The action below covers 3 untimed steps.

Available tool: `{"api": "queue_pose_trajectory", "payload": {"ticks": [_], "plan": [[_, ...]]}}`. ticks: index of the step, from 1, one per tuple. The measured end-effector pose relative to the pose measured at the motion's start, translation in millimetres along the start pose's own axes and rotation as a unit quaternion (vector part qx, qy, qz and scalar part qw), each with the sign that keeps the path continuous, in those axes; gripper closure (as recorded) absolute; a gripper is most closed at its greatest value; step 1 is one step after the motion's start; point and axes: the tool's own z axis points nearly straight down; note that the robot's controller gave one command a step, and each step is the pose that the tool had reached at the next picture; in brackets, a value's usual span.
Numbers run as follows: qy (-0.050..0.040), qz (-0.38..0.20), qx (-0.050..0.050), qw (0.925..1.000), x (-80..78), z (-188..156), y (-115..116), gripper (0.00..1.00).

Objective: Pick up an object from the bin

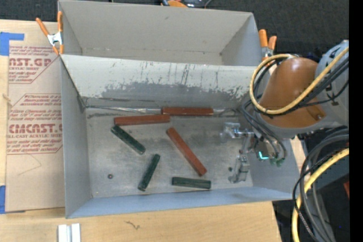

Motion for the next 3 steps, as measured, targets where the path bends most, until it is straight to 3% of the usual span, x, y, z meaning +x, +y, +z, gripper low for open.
{"api": "queue_pose_trajectory", "payload": {"ticks": [1,2,3], "plan": [[-0.0014,0.036,-0.001,0.9994,-20.1,70,87,0.00],[-0.0042,0.039,0.000,0.9992,-21.4,66,82,1.00],[-0.0083,0.044,0.000,0.9990,-23.5,-79,57,1.00]]}}
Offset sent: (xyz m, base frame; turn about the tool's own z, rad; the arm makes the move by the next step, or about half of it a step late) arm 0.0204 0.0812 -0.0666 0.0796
